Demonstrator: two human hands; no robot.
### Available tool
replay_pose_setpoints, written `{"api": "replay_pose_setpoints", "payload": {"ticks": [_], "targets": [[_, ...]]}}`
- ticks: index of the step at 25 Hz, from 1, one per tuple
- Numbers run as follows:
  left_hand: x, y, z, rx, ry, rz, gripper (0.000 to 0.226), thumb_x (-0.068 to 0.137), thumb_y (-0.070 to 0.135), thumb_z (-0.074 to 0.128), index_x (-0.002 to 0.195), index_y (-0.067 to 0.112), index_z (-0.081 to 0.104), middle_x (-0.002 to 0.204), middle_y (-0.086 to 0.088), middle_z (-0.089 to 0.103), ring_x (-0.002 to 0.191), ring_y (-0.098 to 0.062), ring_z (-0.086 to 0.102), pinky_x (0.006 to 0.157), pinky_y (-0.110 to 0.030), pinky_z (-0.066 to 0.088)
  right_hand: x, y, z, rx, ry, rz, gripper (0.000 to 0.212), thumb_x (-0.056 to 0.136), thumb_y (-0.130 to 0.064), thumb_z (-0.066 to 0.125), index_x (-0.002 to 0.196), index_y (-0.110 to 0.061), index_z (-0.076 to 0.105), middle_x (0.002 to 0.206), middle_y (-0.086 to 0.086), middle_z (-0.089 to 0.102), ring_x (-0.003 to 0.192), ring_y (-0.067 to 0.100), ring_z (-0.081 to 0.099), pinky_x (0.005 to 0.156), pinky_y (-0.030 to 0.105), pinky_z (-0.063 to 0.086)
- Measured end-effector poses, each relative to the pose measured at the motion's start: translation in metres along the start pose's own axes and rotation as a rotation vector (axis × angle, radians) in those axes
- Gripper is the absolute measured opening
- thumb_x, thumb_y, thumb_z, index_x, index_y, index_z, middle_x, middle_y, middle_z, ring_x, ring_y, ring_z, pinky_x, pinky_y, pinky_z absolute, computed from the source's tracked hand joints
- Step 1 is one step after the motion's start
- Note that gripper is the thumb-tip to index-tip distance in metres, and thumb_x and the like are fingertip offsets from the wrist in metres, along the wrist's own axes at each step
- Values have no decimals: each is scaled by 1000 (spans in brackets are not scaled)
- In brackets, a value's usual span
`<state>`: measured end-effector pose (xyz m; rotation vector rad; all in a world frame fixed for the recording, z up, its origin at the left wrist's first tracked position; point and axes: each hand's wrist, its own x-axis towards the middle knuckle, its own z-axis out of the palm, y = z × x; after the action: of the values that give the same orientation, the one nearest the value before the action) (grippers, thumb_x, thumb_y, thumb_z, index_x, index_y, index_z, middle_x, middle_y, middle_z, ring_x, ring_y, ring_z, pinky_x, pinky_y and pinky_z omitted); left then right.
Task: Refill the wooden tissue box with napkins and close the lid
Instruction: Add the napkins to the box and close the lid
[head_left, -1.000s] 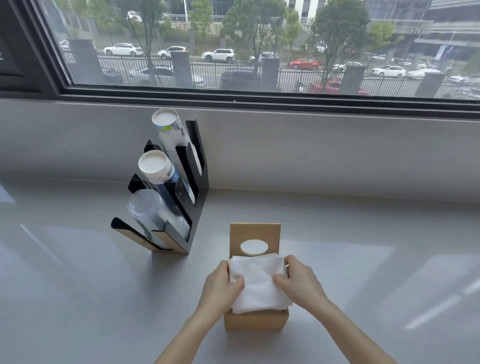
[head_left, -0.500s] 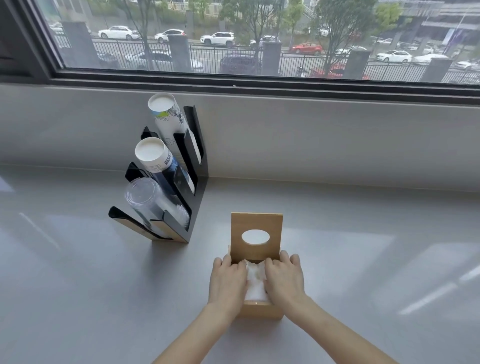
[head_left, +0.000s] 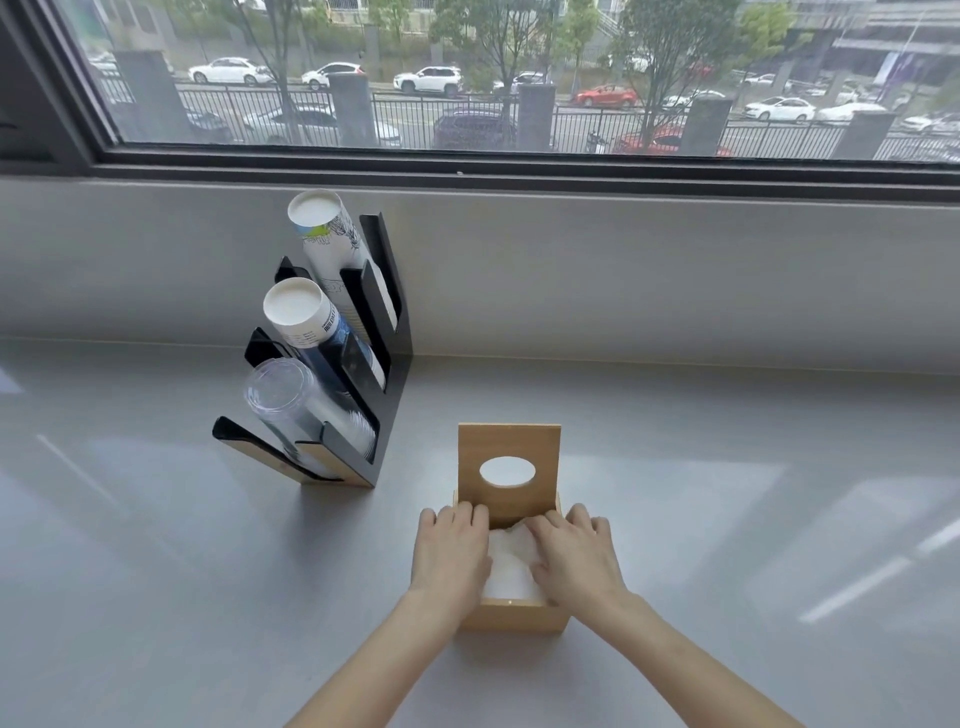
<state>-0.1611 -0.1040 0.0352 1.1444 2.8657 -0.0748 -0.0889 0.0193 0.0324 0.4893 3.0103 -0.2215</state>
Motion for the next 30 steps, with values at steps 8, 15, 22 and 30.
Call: {"api": "replay_pose_setpoints", "payload": {"ticks": [8,15,22,30], "targets": [[8,-33,-22,-479,232,-119,43,91,28,48,130,15,37,129,-1,49,116,-19,48,88,-31,41,-3,22,-27,498,360,86,32,89,-21,52,121,-16,48,123,0,51,113,18,49,95,32,33],[42,-34,-52,-512,257,-57,53,92,25,48,140,18,28,142,0,43,127,-19,42,98,-36,40,42,20,-63,679,334,52,36,87,-9,56,123,-14,55,118,2,63,112,17,56,95,28,42],[55,-38,-58,-576,243,-79,29,92,14,48,119,18,55,117,1,63,97,-20,60,82,-32,46,54,24,-66,721,295,111,23,86,-6,56,105,-12,67,104,5,71,88,15,62,86,25,49],[45,-36,-56,-623,399,-39,18,90,11,51,105,15,60,106,0,65,92,-19,61,73,-30,45,44,26,-72,652,380,-6,17,85,-7,59,97,-12,69,95,5,71,88,20,64,85,39,52]]}}
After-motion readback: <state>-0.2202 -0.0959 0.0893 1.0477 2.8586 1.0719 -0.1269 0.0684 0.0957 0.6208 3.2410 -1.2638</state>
